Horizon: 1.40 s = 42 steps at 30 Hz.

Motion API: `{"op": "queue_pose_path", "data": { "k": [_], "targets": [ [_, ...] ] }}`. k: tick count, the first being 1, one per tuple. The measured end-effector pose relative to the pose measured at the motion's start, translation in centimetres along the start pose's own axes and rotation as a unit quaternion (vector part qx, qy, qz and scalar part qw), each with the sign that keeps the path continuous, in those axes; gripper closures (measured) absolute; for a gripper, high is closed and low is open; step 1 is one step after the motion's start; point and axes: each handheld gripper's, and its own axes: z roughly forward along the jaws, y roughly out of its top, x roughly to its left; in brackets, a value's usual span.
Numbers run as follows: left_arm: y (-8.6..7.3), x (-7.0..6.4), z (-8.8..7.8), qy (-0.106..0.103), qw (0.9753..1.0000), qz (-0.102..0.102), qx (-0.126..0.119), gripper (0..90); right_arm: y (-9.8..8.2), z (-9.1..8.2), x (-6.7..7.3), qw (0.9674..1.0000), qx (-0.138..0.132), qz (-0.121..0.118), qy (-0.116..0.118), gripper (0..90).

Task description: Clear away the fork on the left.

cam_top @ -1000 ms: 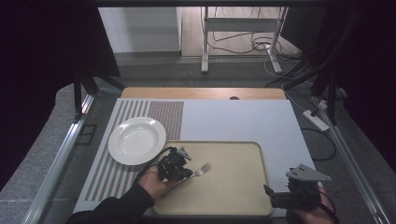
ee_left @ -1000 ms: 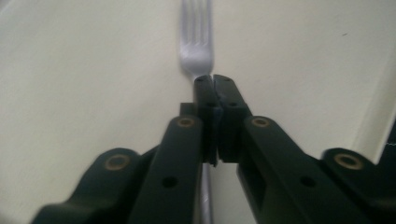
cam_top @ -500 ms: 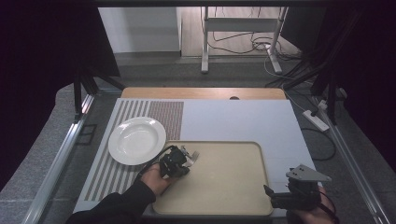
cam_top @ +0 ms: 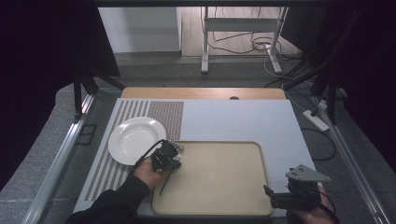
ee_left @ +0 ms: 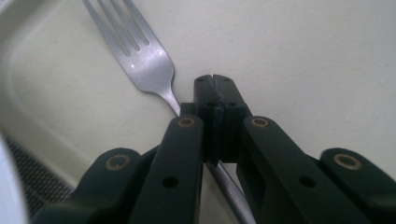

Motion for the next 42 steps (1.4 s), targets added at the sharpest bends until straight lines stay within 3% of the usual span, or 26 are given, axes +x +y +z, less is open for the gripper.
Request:
{"op": "queue_pose_path", "data": {
  "k": [13, 21, 27, 35, 42],
  "targets": [
    [-0.7, 1.9, -0.4, 0.003, 0.9996, -0.027, -0.004, 88.1, 0.0, 0.0, 0.0, 1.0, 0.002, -0.002, -0.001, 0.0],
    [-0.8, 1.9, -0.4, 0.01, 0.9996, -0.023, -0.009, 87.5, 0.0, 0.0, 0.0, 1.0, 0.004, -0.002, -0.001, 0.0],
    [-0.7, 1.6, -0.8, 0.02, 0.9994, -0.017, -0.021, 78.5, 0.0, 0.0, 0.0, 1.0, 0.003, -0.001, -0.001, 0.0],
    [-0.7, 1.0, -1.9, 0.012, 0.9983, 0.006, -0.057, 67.6, 0.0, 0.0, 0.0, 1.0, 0.002, 0.0, 0.0, 0.0],
    [-0.7, 1.0, -2.4, 0.013, 0.9974, -0.004, -0.071, 50.3, 0.0, 0.0, 0.0, 1.0, 0.002, 0.0, 0.001, 0.0]
  ]
}}
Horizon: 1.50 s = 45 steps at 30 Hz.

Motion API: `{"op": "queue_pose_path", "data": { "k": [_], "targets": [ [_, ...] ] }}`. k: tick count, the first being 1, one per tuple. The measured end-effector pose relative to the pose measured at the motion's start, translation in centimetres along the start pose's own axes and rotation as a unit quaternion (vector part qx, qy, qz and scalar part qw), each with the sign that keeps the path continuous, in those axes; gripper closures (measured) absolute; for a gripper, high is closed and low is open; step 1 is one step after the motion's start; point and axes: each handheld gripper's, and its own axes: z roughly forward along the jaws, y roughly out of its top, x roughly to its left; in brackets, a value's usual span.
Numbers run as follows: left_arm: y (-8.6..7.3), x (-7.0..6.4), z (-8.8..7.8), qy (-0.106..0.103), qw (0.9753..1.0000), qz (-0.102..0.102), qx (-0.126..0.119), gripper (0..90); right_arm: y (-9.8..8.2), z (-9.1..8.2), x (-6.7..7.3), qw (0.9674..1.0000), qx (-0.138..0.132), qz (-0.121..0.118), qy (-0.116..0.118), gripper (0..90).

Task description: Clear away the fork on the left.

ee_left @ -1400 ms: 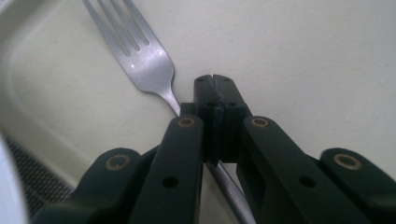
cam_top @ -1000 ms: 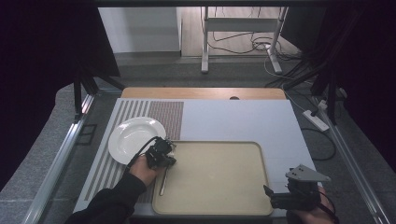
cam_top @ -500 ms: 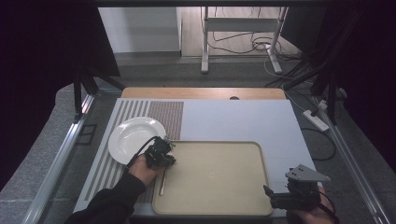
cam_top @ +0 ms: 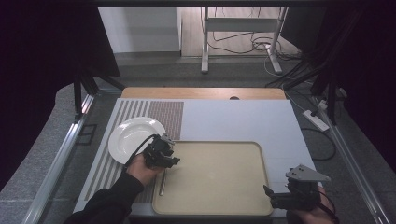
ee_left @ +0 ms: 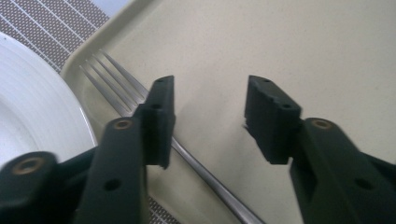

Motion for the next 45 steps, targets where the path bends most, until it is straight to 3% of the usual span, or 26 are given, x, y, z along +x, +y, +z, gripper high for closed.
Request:
{"op": "queue_pose_path", "data": {
  "k": [6, 15, 19, 25, 35, 41, 45],
  "targets": [
    [-0.1, 0.2, -0.5, 0.0, 0.9999, -0.007, -0.013, 37.6, 0.0, 0.0, 0.0, 1.0, 0.0, 0.0, 0.0, 0.0],
    [-0.3, 0.7, -1.4, -0.004, 0.9986, -0.015, -0.051, 25.8, 0.0, 0.0, 0.0, 1.0, 0.0, -0.001, 0.0, 0.0],
    [-0.5, 0.8, -1.7, 0.001, 0.9984, -0.016, -0.054, 18.3, 0.0, 0.0, 0.0, 1.0, 0.0, -0.001, 0.0, 0.0],
    [-0.7, 0.9, -2.2, -0.013, 0.9982, -0.014, -0.057, 9.2, 0.0, 0.0, 0.0, 1.0, 0.001, -0.003, 0.0, 0.0],
    [-1.5, 1.6, -3.4, -0.036, 0.9951, -0.036, -0.085, 2.6, 0.0, 0.0, 0.1, 1.0, 0.001, -0.004, 0.0, 0.0],
    [-2.1, 2.0, -4.0, -0.043, 0.994, -0.036, -0.094, 0.1, 0.0, 0.0, 0.1, 1.0, 0.001, -0.005, 0.0, 0.0],
    [-2.5, 2.0, -4.4, -0.038, 0.9939, -0.034, -0.098, 0.0, 0.0, 0.0, 0.1, 1.0, 0.001, -0.005, 0.0, 0.0]
  ]
}}
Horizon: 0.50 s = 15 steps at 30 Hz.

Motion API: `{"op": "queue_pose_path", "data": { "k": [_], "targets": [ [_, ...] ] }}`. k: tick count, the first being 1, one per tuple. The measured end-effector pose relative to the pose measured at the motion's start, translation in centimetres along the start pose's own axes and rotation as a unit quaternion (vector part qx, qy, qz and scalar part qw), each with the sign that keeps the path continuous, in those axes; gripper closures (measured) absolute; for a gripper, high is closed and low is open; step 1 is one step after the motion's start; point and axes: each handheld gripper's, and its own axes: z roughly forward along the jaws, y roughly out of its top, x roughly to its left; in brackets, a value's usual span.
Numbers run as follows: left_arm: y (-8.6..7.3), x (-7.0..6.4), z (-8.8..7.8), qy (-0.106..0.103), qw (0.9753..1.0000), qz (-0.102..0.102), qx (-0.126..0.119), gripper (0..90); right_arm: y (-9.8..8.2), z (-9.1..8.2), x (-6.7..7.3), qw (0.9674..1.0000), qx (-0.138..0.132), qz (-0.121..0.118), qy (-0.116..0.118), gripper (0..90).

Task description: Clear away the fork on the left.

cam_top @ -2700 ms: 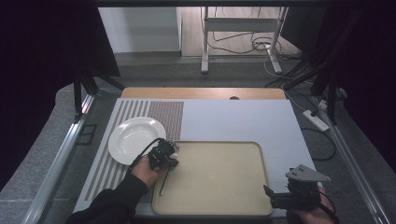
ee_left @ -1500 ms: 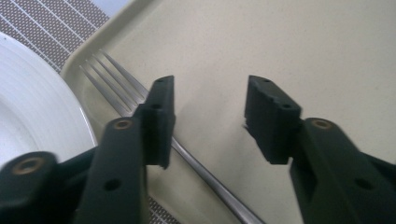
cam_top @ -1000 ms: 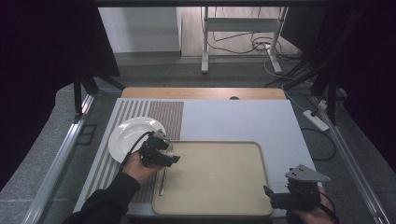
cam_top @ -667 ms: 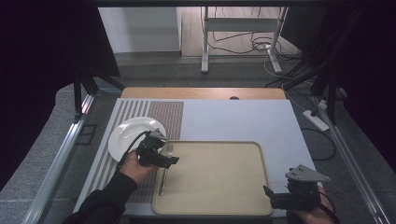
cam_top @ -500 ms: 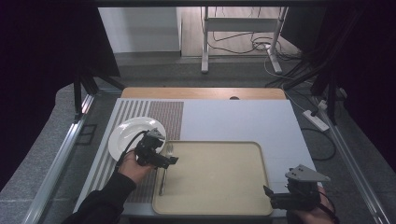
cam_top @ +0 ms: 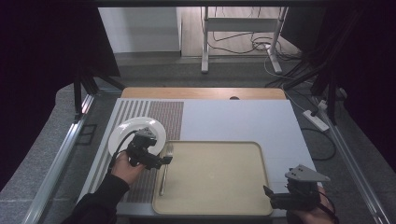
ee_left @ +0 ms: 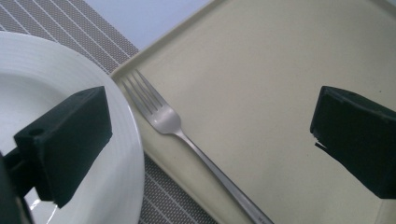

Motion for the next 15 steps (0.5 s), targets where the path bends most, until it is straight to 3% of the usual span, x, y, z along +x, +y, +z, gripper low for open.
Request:
{"op": "queue_pose_path", "data": {
  "k": [15],
  "targets": [
    [-1.3, 0.6, -1.8, 0.01, 0.9997, -0.011, -0.022, 0.0, 0.0, 0.0, 0.0, 1.0, 0.001, 0.001, 0.0, 0.0]
  ]
}}
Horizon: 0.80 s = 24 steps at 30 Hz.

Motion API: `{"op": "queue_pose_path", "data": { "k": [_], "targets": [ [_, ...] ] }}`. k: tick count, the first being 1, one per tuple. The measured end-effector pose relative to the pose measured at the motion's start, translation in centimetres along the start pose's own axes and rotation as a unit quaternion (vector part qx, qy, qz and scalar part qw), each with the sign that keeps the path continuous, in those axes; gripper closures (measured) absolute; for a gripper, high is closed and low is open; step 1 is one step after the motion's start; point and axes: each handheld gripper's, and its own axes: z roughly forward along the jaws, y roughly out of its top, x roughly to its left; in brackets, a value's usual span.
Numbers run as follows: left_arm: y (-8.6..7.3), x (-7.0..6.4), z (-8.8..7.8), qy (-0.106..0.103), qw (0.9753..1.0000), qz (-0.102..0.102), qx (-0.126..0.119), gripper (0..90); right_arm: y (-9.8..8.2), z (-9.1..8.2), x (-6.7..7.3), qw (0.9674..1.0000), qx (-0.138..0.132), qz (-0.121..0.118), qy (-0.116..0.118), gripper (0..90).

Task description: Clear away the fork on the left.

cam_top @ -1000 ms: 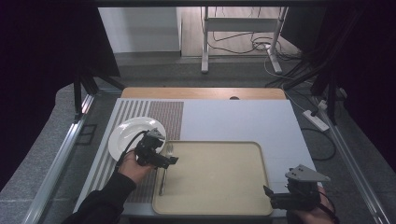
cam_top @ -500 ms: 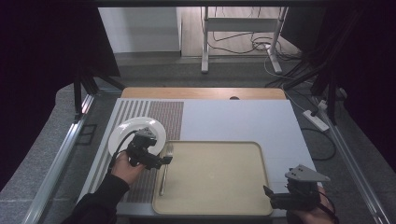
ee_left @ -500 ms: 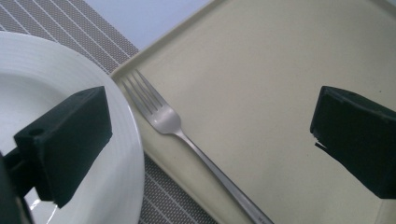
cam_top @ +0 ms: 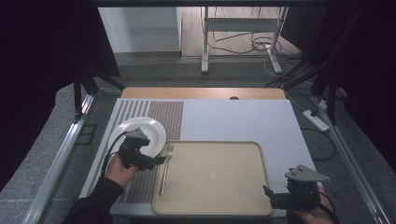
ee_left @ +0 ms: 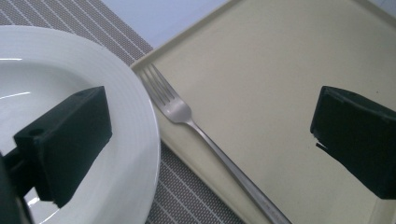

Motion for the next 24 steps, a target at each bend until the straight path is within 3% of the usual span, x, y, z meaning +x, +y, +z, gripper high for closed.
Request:
{"op": "queue_pose_path", "data": {
  "k": [24],
  "targets": [
    [-2.9, -0.1, -3.0, 0.014, 0.9995, -0.018, -0.02, 0.0, 0.0, 0.0, 0.1, 1.0, 0.003, -0.004, 0.001, 0.0]
  ]
}}
